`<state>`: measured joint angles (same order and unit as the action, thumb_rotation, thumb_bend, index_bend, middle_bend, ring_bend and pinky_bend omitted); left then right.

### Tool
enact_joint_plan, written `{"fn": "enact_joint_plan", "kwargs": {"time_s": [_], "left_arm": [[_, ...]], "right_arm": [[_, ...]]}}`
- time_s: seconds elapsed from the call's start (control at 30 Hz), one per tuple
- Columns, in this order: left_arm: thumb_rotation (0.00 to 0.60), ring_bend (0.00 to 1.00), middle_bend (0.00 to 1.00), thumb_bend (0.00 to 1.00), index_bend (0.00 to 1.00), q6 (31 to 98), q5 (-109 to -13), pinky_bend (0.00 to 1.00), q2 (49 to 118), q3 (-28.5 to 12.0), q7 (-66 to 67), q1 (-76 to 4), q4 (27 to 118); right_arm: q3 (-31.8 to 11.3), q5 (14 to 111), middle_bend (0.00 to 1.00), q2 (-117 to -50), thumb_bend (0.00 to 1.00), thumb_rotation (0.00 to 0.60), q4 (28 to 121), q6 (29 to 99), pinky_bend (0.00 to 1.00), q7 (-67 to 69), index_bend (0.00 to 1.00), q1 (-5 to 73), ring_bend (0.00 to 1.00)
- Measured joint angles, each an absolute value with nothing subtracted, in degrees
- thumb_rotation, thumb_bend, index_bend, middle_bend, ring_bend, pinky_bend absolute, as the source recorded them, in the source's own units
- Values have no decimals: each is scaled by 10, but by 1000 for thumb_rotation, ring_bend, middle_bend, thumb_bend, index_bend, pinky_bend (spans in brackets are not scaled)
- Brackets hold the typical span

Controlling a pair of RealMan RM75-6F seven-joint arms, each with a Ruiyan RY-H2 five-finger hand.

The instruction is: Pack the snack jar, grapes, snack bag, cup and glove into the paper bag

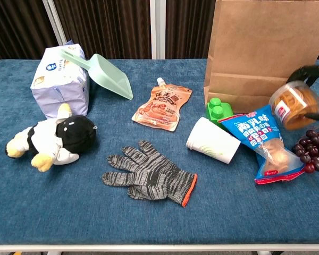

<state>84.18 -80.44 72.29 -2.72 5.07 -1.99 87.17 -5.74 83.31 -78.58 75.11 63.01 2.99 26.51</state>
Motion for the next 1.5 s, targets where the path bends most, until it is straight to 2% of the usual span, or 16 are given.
{"fn": "enact_joint_plan", "kwargs": {"time_s": [0.37,0.5,0.6,0.77,1.03,1.3,1.5], "left_arm": [[600,110,143,115,216,844,-811,134,722,-26,56,-22,878],[600,111,144,116,216,844,-808,134,722,-25,55,-20,878],[600,110,144,115,216,843,-807,134,722,-24,54,-20,877],[600,111,144,116,216,842,-806,134,725,-24,52,-19,875],[600,110,144,116,216,842,-804,134,729,-22,49,-16,870],[600,111,144,116,216,838,-801,134,730,-21,47,-16,866],[600,110,144,116,216,836,-800,134,731,-21,45,-15,864]], "right_arm": [[-60,974,536,-658,233,600,918,802,461,131,515,243,345],[-98,977,545,-649,232,600,943,856,462,137,527,243,360],[-132,953,544,-643,233,600,953,861,462,133,527,249,360],[-178,881,543,-639,233,600,955,843,462,128,526,267,359],[-222,748,540,-642,232,600,927,728,462,88,527,326,358],[-224,679,522,-656,233,600,897,630,464,21,530,375,358],[-210,649,489,-663,233,600,886,585,433,-9,498,395,339]]}}
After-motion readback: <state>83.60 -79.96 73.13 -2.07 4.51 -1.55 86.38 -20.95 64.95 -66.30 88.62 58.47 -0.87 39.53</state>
